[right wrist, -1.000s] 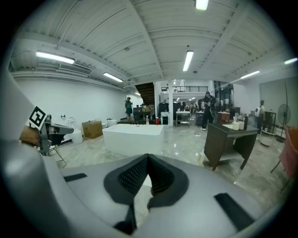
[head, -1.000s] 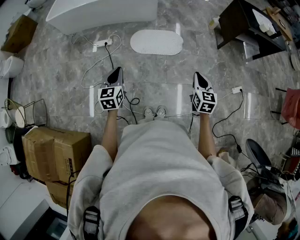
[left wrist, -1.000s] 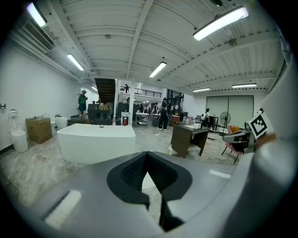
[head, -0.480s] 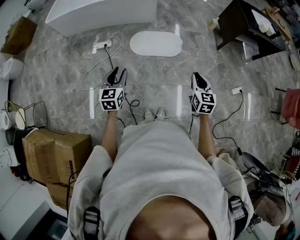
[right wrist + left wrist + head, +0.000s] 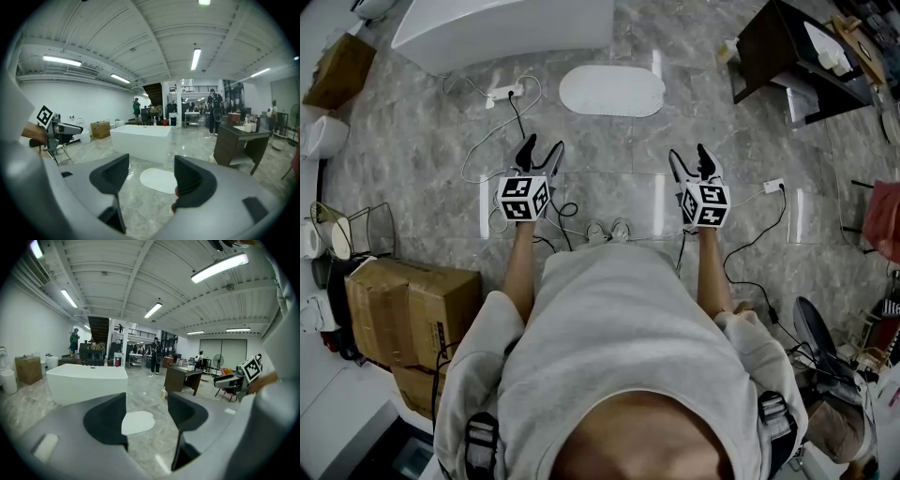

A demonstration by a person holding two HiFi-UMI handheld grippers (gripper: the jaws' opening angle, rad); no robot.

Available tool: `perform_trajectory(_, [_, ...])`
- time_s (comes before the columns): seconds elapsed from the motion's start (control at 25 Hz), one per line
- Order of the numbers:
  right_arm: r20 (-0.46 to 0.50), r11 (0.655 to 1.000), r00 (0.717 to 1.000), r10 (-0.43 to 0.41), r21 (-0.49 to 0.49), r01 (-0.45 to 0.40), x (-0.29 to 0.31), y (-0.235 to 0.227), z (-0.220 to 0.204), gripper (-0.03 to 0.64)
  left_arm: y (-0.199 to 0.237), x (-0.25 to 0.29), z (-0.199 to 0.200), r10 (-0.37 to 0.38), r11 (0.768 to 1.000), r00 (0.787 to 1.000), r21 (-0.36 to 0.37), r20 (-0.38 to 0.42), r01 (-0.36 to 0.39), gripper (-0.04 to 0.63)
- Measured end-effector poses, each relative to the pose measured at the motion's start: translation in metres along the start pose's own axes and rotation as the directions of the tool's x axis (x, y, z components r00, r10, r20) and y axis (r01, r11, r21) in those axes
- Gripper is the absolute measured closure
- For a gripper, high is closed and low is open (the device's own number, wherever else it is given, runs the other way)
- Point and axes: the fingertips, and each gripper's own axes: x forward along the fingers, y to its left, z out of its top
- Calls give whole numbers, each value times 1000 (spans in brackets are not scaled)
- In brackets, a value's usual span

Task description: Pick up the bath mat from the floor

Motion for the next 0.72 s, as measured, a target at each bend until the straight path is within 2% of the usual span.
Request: perform_trajectory(0.72, [-12,1000,1000,14,3,-14,14,-46,-12,342,-28,31,0,44,999,999,2,-21,-44,314])
